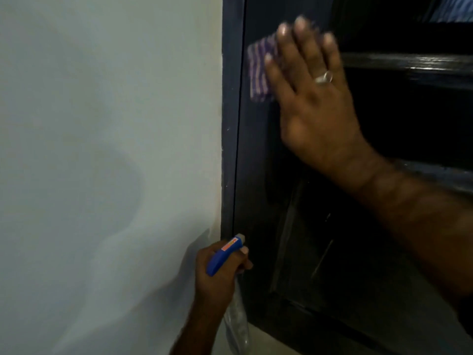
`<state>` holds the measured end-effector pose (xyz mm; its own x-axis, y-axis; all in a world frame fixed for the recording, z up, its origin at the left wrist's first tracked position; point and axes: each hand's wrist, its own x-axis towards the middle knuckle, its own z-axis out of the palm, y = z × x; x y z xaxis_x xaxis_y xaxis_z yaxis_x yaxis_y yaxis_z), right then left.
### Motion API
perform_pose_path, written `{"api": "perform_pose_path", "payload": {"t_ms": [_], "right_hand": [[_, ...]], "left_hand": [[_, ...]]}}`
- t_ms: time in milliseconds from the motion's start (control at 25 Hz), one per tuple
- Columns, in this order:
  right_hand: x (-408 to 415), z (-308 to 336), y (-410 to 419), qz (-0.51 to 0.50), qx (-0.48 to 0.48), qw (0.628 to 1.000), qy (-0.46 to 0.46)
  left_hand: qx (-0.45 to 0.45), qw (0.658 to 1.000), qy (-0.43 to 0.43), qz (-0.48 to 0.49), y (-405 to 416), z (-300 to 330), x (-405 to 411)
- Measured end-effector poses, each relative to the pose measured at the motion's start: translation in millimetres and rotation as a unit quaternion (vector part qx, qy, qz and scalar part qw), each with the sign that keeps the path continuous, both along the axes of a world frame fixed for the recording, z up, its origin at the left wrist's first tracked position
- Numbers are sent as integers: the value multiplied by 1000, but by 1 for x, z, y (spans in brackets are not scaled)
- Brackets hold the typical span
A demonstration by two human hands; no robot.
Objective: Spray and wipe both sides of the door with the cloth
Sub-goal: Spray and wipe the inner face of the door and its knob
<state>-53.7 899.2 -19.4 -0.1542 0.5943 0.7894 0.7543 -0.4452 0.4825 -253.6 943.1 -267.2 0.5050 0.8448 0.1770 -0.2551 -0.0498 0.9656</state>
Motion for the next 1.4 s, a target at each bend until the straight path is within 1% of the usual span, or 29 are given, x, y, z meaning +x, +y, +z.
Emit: {"api": "perform_pose_path", "payload": {"t_ms": [80, 160, 200, 240, 280, 320, 400, 440, 480, 520, 560, 600, 680, 720, 760, 800, 840, 880, 960, 1000, 1040, 1080, 1120, 1160, 1240, 1280, 1320, 1360, 1400], "right_hand": [[-6, -91, -1, 15, -108, 994, -20], [-8, -189, -18, 51, -240, 969, -40], [-6, -215, -27, 63, -293, 952, -57], [-4, -216, -31, 69, -332, 938, -73], [-1, -196, -28, 80, -338, 934, -85], [0, -163, -17, 85, -308, 944, -83], [-1, -72, 10, 81, -147, 985, -39], [1, -27, 18, 66, -65, 996, -20], [3, 5, 22, 39, -14, 999, 0], [3, 13, 26, 15, 22, 1000, 11], [-1, -2, 27, 5, 24, 1000, 12], [-6, -40, 26, 1, -8, 1000, -5], [-7, -161, 13, 21, -134, 990, -35], [-6, -224, 2, 50, -228, 972, -16], [-8, -276, -13, 66, -332, 941, -11], [-11, -302, -22, 66, -405, 911, -42], [-8, -299, -21, 64, -431, 895, -93], [-4, -279, -14, 81, -399, 907, -109], [-4, -203, 19, 107, -229, 967, 3], [-5, -162, 29, 108, -142, 983, 51], [-1, -131, 35, 96, -73, 991, 59], [-2, -116, 36, 69, -32, 996, 53], [-6, -121, 34, 32, -25, 998, 40], [-13, -147, 29, 13, -50, 998, 37], [-21, -247, 11, 0, -167, 986, 25], [-22, -299, -3, 0, -233, 972, 15], [-24, -345, -17, 11, -307, 951, 23], [-27, -380, -28, 18, -406, 914, 20], [-25, -397, -34, 14, -478, 878, -10]], "left_hand": [[8, 1000, -14, 4, 6, -8, 5], [18, 999, -34, 10, 14, -9, 10], [20, 999, -42, 15, 17, -7, 12], [20, 998, -49, 20, 19, -4, 12], [19, 998, -58, 28, 20, -1, 11], [20, 997, -66, 36, 21, 1, 11], [34, 996, -67, 48, 27, 0, 12], [41, 996, -59, 48, 28, -3, 14], [42, 997, -52, 46, 28, -8, 15], [36, 997, -48, 44, 28, -16, 18], [25, 998, -46, 42, 26, -22, 19], [15, 998, -48, 47, 24, -29, 19], [9, 997, -52, 63, 20, -45, 18], [13, 996, -49, 71, 18, -54, 16], [13, 996, -40, 73, 17, -62, 14], [7, 997, -33, 73, 17, -69, 10], [4, 997, -28, 76, 18, -76, 6], [1, 997, -20, 75, 19, -80, 4], [-12, 998, 1, 68, 21, -92, 5], [-20, 998, 10, 67, 19, -99, 5], [-27, 998, 10, 63, 18, -106, 7], [-29, 998, 9, 58, 16, -118, 8], [-37, 998, 10, 57, 13, -130, 9], [-55, 997, 19, 57, 11, -146, 9], [-96, 992, 45, 73, 5, -177, 6], [-110, 989, 54, 85, 2, -188, 4], [-116, 988, 50, 89, -2, -196, 2], [-122, 988, 41, 90, -4, -200, 0], [-122, 988, 39, 92, -5, -201, -2]]}}
